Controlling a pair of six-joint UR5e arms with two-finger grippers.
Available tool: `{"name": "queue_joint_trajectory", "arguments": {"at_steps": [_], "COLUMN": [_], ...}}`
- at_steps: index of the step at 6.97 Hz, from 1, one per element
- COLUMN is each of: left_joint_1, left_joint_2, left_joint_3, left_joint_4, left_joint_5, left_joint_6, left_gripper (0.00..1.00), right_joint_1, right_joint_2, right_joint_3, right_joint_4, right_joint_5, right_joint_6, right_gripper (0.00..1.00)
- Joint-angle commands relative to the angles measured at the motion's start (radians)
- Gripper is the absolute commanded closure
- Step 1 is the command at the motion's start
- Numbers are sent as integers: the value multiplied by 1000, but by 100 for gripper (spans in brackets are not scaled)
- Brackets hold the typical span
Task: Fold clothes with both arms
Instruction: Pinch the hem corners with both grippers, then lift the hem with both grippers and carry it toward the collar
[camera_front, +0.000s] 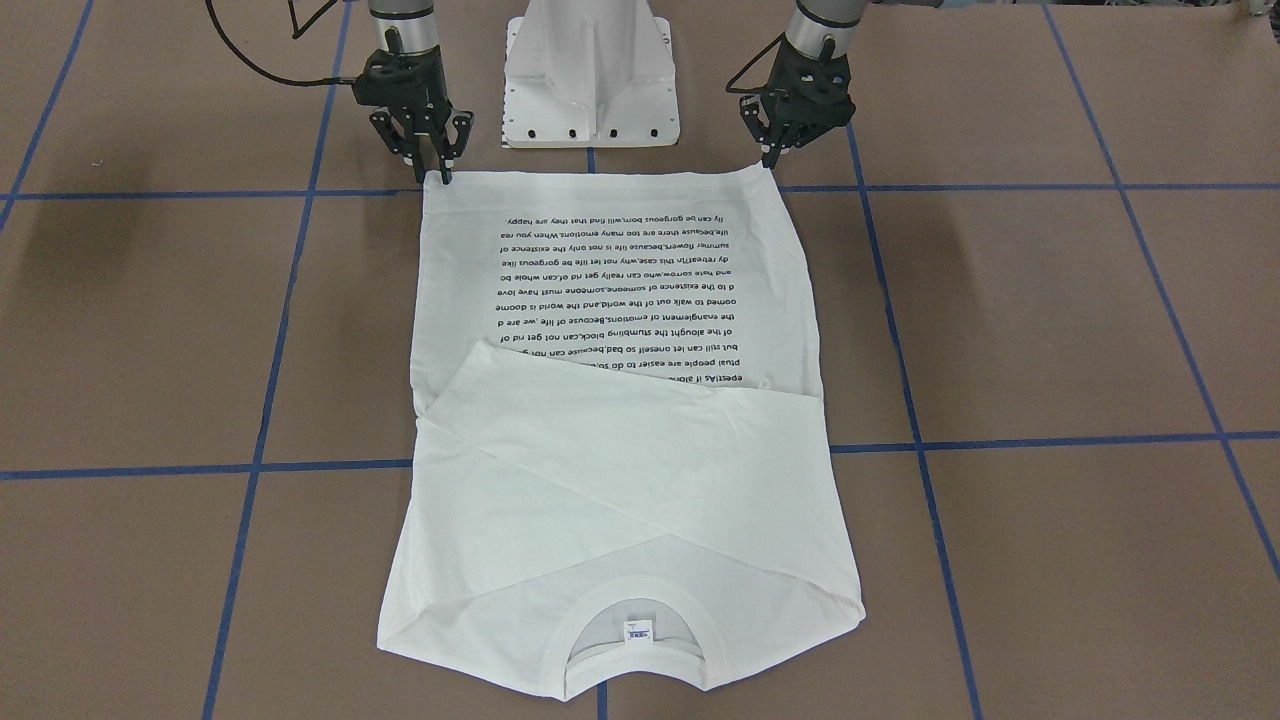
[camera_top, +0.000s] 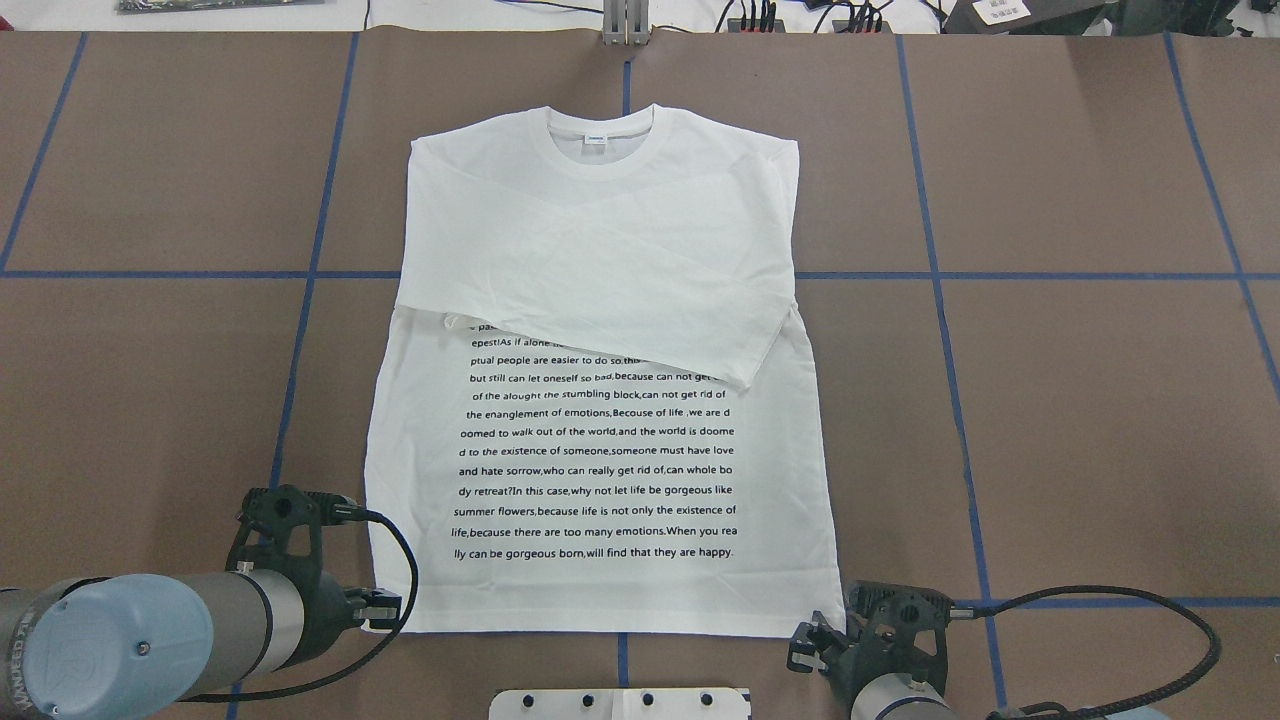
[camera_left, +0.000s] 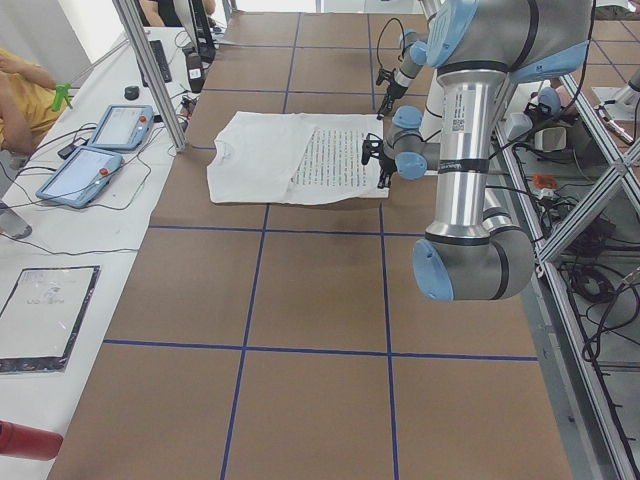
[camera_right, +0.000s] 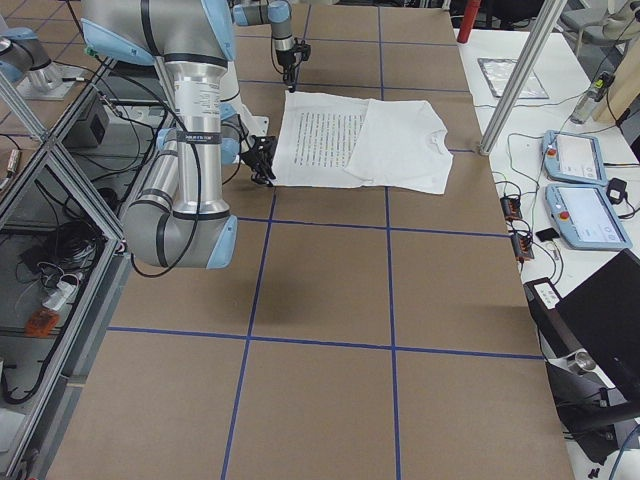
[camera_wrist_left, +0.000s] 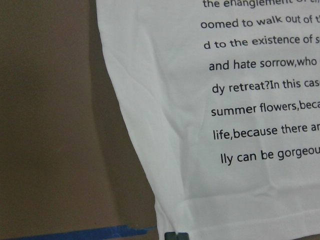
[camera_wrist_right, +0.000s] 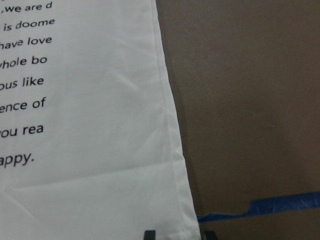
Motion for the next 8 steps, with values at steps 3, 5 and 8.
{"name": "queue_joint_trajectory", "arguments": {"at_steps": [3,5,8], "left_joint_1": [0,-5,-49], "left_joint_2": [-2,6,-52], "left_joint_3": [-2,-93,-444], "left_joint_4": [0,17,393], "left_joint_5": [0,-28,-166], "left_joint_6": [0,6,45], "left_gripper": [100,100,100], "right_joint_1": [3,62,63], "right_joint_2": [10,-22,-21], "right_joint_3": [6,128,590], "right_joint_4": [-3,-47,-492], "right_joint_5": [4,53,188], "right_joint_6": [-3,-15,-15], "right_gripper": [100,100,100]}}
